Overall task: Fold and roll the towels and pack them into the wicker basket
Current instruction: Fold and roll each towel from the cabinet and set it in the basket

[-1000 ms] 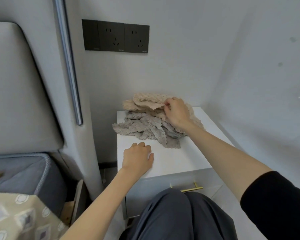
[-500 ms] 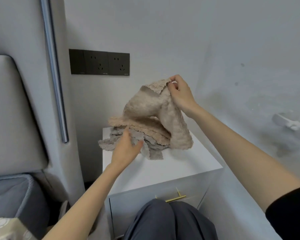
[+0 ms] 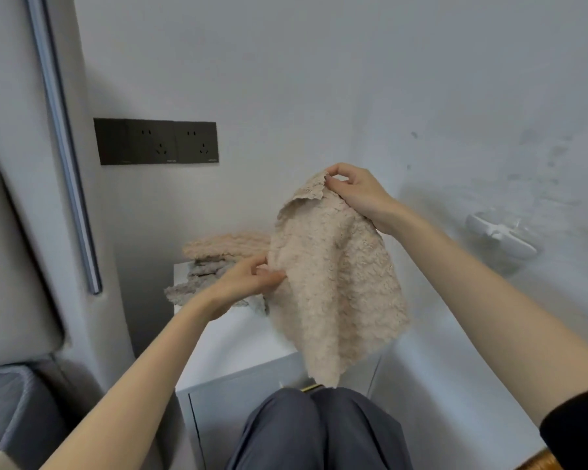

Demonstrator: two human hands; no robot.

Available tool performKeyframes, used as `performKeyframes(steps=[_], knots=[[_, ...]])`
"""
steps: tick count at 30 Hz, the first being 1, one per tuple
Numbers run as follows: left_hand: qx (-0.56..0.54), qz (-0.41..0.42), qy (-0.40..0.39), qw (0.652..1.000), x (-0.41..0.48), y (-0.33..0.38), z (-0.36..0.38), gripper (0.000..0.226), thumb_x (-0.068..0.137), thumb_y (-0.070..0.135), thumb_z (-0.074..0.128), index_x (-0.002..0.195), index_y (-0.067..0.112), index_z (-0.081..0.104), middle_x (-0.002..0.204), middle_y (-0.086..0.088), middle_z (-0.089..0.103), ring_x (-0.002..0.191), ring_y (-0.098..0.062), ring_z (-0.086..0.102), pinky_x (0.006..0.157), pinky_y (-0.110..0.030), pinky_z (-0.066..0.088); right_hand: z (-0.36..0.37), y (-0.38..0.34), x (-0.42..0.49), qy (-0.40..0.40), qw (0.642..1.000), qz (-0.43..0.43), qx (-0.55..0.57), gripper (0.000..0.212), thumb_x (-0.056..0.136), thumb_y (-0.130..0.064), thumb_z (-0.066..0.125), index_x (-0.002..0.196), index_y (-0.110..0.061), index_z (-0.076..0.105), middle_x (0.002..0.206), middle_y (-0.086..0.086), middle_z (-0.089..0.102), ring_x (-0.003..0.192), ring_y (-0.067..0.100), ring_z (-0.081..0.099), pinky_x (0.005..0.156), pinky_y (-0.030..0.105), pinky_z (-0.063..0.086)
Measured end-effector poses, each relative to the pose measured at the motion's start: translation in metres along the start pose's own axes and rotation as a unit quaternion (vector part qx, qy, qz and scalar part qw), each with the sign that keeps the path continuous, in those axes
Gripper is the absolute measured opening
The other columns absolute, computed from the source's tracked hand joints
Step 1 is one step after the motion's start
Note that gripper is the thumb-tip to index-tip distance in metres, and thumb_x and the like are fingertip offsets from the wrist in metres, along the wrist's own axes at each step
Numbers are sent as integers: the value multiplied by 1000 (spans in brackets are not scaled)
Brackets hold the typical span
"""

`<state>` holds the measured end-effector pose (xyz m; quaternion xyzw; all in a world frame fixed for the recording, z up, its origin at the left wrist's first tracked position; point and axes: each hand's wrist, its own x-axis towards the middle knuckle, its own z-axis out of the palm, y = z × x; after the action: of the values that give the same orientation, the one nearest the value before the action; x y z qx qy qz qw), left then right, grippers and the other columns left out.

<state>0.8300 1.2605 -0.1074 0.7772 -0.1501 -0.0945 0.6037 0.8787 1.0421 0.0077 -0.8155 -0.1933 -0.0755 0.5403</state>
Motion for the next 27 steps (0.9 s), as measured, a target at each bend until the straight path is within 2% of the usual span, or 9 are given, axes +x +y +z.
performKeyframes(steps=[3,5,7,11,15,18,22,25,27], knots=[[38,-36,45,998,-3,-1,-16,25,90,36,62,104,15,63,92,5,73,88,-16,68,77,-24,54,-11,19,-4,10,996,56,-74,16,98,-26,50,86,-24,61,84,-8,64,59,-3,61,49,8,42],[138,-29,69,988,-4,-2,-28,34,88,45,62,91,11,62,74,4,64,68,-7,60,63,-18,45,-14,38,-5,9,987,96,-130,16,98,-26,49,85,-24,60,86,-8,60,68,3,57,52,15,41],[207,3,70,976,-6,-2,-39,34,88,43,63,74,12,56,60,9,47,52,-3,44,53,-14,33,-13,60,-7,4,977,140,-164,16,98,-24,47,88,-20,59,83,-4,57,67,9,53,52,20,38],[333,10,40,942,-2,-8,-60,30,89,22,66,73,1,52,70,-8,41,65,-17,35,61,-28,24,-4,97,-14,-10,966,194,-173,18,95,-17,46,79,-20,56,80,-2,54,63,12,45,53,23,35],[413,-11,157,897,15,-20,-66,31,91,14,57,64,10,40,60,-4,39,59,-18,35,57,-30,23,5,120,-14,30,961,210,-176,12,90,-12,48,85,-16,57,77,-2,57,59,9,42,50,21,30],[439,-16,240,865,26,-20,-63,24,95,23,53,73,15,53,66,3,52,65,-19,49,55,-29,32,8,129,-12,42,963,258,-58,10,92,-8,43,88,-13,52,69,4,60,50,17,48,47,23,40],[452,13,275,849,41,-12,-58,21,98,24,48,101,15,66,101,-5,62,93,-29,59,69,-37,47,10,138,-7,44,941,318,107,11,94,-3,44,90,-9,53,77,7,55,71,26,61,61,29,55],[449,33,272,850,51,-13,-55,23,99,22,47,110,14,66,109,-10,58,101,-30,56,78,-44,50,14,144,-5,74,893,370,246,19,95,-4,37,90,-7,55,85,8,60,79,28,64,77,36,55],[441,51,278,852,53,-18,-50,23,98,19,48,110,13,66,107,-11,58,100,-30,55,78,-42,48,15,149,-6,79,854,405,316,26,95,-7,29,89,-8,54,94,11,63,81,30,66,75,38,54]])
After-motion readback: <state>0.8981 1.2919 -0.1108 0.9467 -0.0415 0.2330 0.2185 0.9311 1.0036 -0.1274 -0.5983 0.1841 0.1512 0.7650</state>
